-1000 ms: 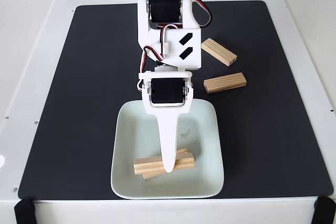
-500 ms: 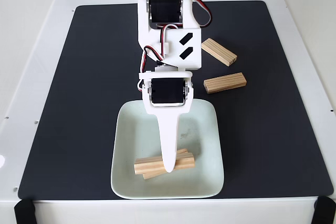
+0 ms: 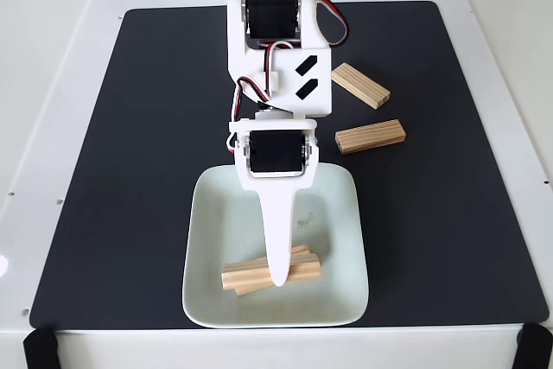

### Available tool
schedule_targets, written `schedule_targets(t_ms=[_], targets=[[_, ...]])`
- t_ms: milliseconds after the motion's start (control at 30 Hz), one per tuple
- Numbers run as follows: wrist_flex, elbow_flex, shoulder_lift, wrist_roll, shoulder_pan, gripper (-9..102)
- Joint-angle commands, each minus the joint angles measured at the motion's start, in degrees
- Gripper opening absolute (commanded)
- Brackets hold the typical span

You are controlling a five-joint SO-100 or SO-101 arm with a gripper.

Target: Pick up the wooden block and place them on the plate.

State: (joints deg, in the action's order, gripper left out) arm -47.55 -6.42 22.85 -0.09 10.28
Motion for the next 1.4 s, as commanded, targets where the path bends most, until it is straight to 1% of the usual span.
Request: schedule_targets(t_ms=[0, 567, 633, 800, 900, 1267, 1367], targets=[[0.2, 4.1, 0.2, 0.4, 0.0, 0], [0.3, 1.6, 0.1, -0.1, -0.6, 0], [0.3, 1.6, 0.1, -0.1, -0.6, 3], [0.3, 1.5, 0.1, -0.1, -0.5, 15], [0.3, 1.3, 0.1, -0.1, -0.5, 19], [0.3, 1.4, 0.3, -0.1, -0.4, 20], [0.3, 0.2, 2.7, -0.1, -0.5, 20]])
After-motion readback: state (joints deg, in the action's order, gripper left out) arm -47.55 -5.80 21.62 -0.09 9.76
